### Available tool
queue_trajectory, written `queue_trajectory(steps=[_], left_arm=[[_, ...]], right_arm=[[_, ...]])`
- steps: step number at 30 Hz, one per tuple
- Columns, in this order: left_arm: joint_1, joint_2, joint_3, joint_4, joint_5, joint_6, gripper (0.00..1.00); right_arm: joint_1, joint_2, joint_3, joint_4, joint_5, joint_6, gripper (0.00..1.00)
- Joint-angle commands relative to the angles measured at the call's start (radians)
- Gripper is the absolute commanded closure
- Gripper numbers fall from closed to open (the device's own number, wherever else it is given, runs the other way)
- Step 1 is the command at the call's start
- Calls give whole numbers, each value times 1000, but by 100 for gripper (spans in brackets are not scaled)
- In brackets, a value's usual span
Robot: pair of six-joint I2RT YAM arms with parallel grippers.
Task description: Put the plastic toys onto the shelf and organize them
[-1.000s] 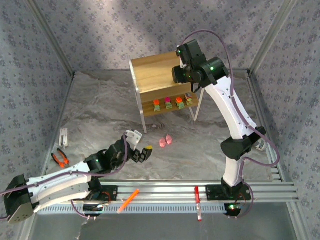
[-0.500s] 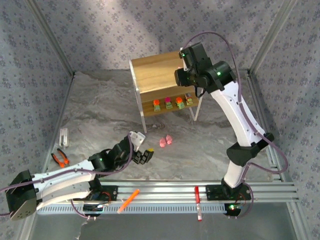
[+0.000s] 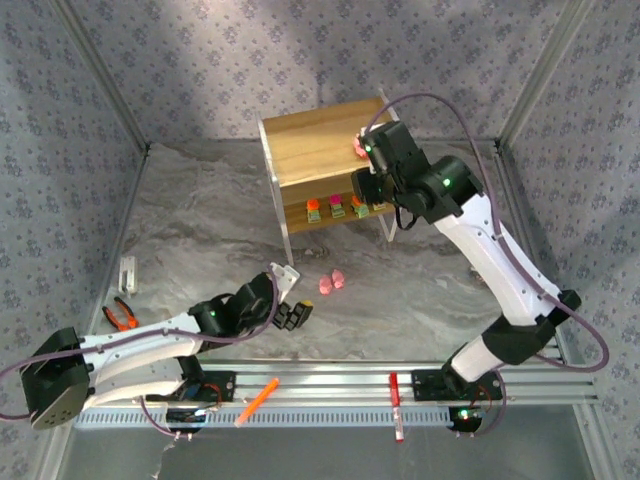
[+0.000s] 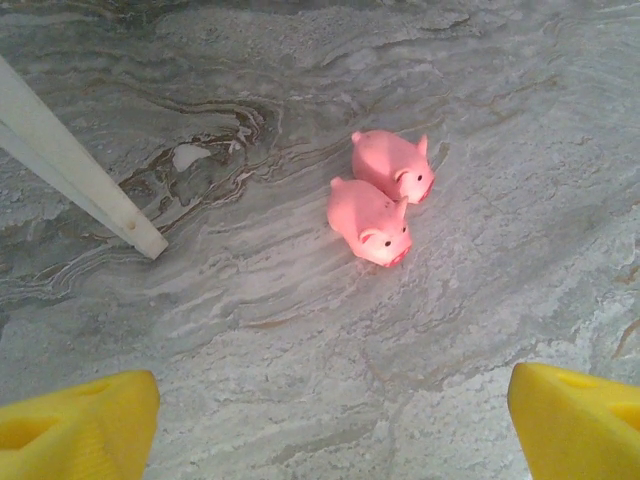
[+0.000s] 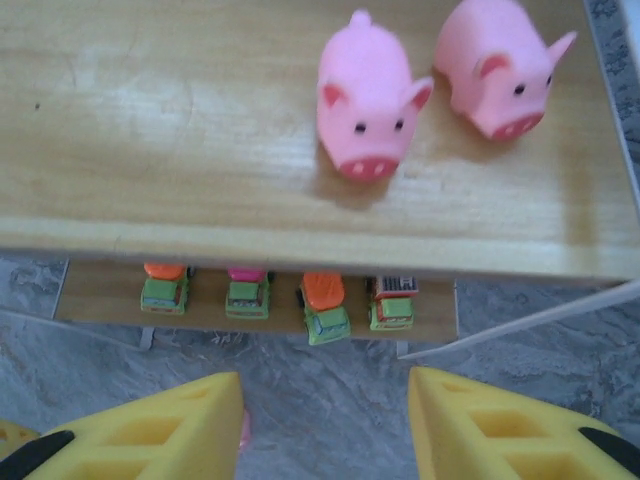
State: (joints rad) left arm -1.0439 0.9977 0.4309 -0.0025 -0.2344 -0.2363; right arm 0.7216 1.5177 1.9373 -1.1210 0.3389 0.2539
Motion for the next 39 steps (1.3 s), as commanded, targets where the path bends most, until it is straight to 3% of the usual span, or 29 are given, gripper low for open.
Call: queue_trajectory(steps=[1, 17, 39], left_arm=[[-7, 28, 39, 9, 19, -1, 10], [-6, 92, 66, 4, 31, 0, 10], [-6, 61, 55, 6, 31, 2, 11]], right_arm=[[20, -65, -97, 43, 34, 43, 52], [61, -203, -528, 217, -24, 187, 52], [124, -124, -821, 433, -112, 335, 51]])
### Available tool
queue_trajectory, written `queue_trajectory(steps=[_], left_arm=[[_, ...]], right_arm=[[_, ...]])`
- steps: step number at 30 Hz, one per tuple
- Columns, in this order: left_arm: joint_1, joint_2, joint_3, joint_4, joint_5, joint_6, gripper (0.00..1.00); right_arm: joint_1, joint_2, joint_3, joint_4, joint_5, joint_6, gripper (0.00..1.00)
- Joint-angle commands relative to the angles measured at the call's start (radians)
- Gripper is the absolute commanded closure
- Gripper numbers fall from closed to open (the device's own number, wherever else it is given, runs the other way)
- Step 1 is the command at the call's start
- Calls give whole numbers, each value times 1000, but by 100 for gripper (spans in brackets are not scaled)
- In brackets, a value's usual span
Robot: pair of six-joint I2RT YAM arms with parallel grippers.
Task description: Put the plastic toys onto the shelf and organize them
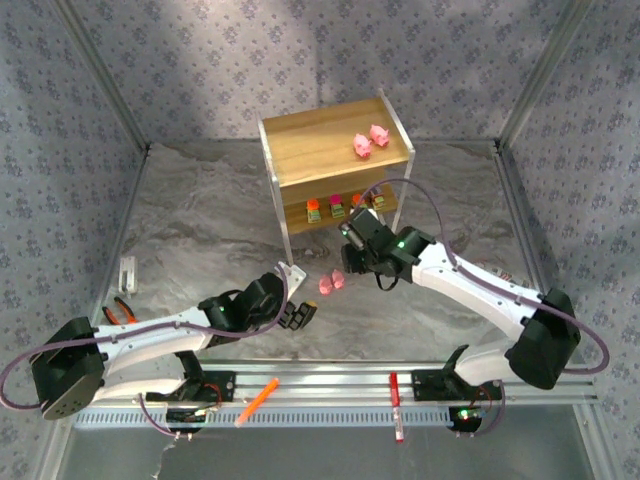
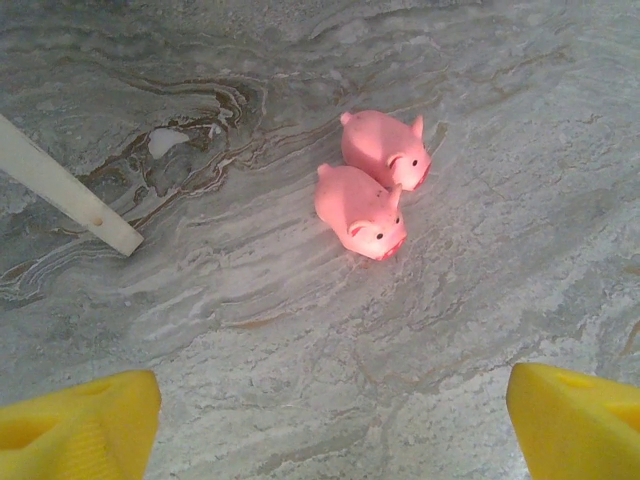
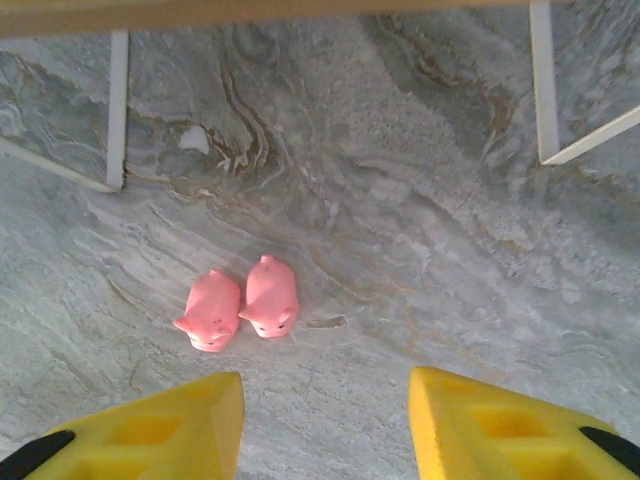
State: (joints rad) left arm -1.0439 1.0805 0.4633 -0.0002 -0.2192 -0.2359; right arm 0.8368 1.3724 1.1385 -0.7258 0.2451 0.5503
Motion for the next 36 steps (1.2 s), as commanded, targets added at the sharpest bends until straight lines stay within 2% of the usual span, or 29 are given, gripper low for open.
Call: queue_trajectory(steps=[1, 21, 36], left_arm=[[-7, -23, 23, 2, 16, 1, 11], [-6, -56, 9, 11, 24, 3, 11], [-6, -60, 8, 9, 21, 3, 11]], right_arm=[[10, 29, -32, 49, -23, 42, 51], [28, 236, -83, 207, -107, 71, 47], [31, 300, -106, 242, -110, 100, 45]])
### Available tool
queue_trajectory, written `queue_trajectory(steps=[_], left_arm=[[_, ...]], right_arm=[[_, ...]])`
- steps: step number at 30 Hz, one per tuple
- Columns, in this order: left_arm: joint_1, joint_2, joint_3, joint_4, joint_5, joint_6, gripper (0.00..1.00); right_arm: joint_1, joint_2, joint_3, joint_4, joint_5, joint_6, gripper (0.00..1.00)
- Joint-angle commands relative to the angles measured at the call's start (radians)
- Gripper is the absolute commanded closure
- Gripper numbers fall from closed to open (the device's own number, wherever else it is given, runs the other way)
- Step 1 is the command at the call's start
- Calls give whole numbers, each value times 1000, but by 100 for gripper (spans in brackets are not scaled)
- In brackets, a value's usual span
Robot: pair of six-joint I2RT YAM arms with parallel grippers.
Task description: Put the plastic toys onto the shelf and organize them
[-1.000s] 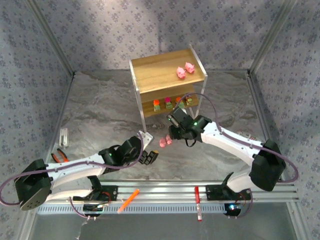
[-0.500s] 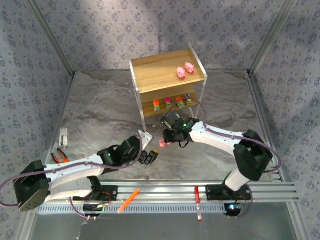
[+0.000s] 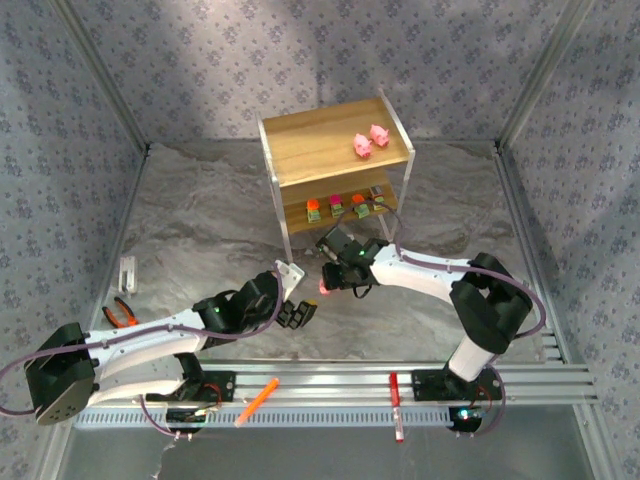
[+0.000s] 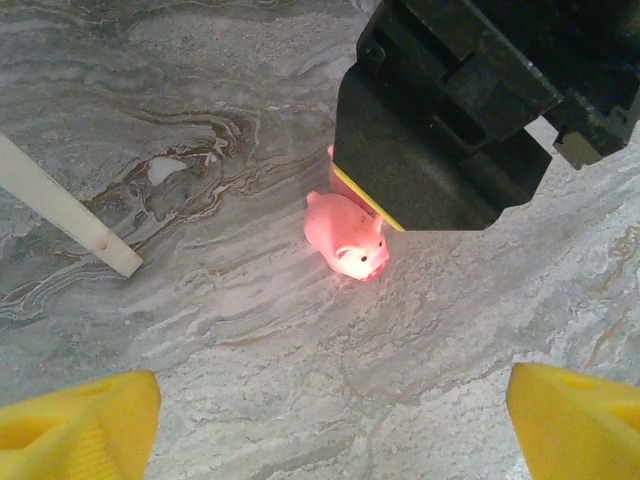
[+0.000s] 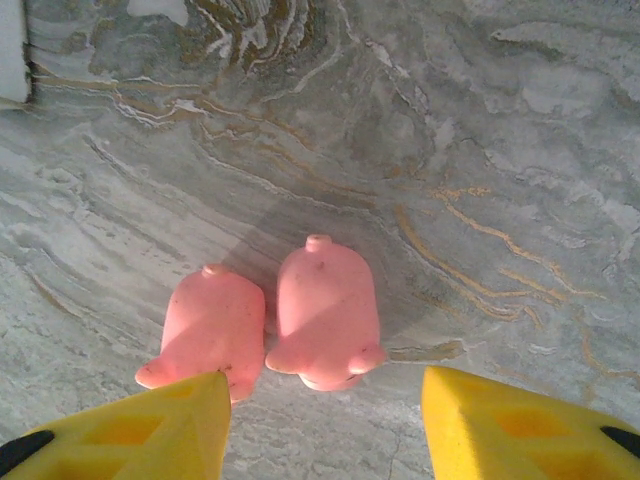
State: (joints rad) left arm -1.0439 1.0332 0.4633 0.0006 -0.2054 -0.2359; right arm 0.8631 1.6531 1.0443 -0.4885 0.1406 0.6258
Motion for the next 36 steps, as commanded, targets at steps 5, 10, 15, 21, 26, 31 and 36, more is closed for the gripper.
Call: queue_trajectory(steps=[5, 10, 15, 21, 26, 31, 36], left_arm=[[-5, -12, 10, 7, 7, 3, 11], [-6, -9, 9, 6, 5, 3, 11], [-6, -13, 8, 6, 5, 3, 11], [-6, -13, 8, 4, 4, 3, 11], [-5, -14, 8, 4, 3, 3, 11], [-5, -12, 9, 4, 2, 3, 11], [-5, -12, 9, 4, 2, 2, 11]], right_arm=[[7, 28, -17, 17, -13, 30, 45], [7, 38, -15, 21, -11, 30, 45], [-2, 45, -18, 24, -8, 25, 45], [-12, 56, -16, 30, -15, 16, 46], [-17, 56, -20, 34, -17, 15, 49], [-22, 56, -24, 37, -19, 15, 53], [-21, 57, -25, 42, -22, 14, 54]])
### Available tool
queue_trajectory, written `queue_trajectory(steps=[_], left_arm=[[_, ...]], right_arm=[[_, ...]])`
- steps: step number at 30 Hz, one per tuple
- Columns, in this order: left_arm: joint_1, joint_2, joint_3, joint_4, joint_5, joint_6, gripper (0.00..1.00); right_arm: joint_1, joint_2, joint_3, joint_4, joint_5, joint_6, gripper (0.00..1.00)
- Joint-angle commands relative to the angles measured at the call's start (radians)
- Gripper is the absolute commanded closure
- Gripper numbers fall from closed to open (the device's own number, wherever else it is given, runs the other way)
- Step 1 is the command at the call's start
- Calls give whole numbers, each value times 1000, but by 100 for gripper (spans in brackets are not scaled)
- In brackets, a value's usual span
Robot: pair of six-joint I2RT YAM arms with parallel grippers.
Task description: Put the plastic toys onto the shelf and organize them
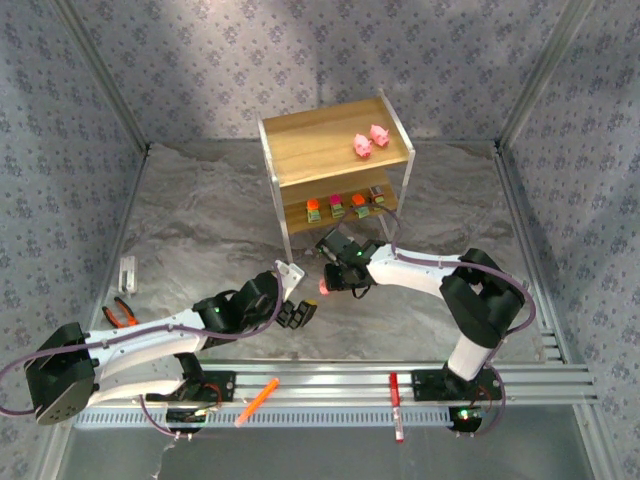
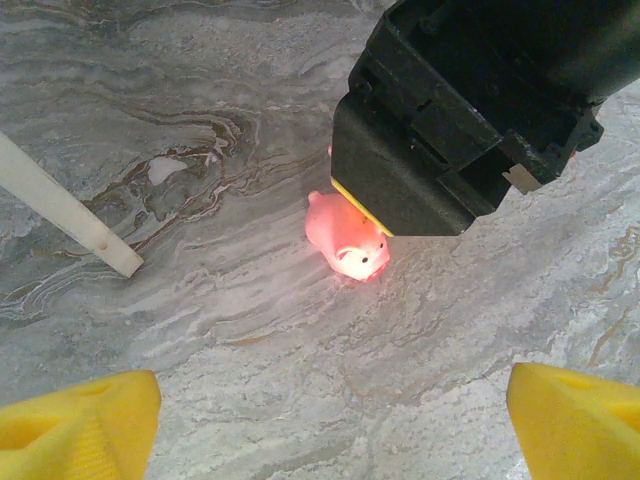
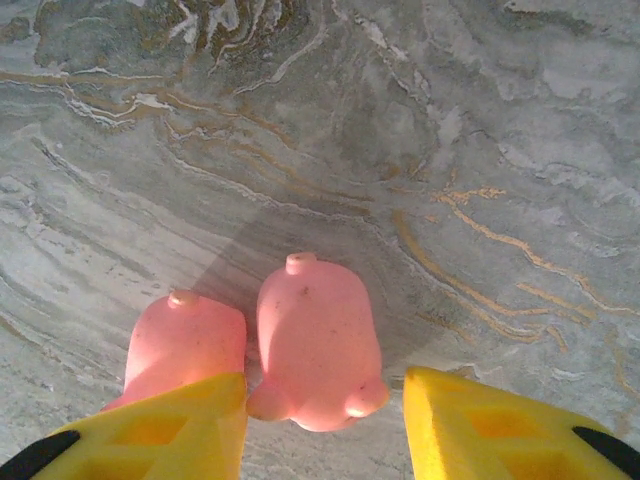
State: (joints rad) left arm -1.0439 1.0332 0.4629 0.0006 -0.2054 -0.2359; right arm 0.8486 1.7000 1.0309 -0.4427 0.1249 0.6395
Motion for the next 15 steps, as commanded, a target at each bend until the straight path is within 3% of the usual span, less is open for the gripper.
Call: queue_trajectory(steps=[1, 15], left_arm=[[-5, -12, 10, 4, 1, 3, 11], [-7, -9, 11, 4, 1, 3, 11]], right_arm=[[-6, 10, -12, -4, -7, 0, 54], [-9, 1, -8, -19, 1, -3, 61]])
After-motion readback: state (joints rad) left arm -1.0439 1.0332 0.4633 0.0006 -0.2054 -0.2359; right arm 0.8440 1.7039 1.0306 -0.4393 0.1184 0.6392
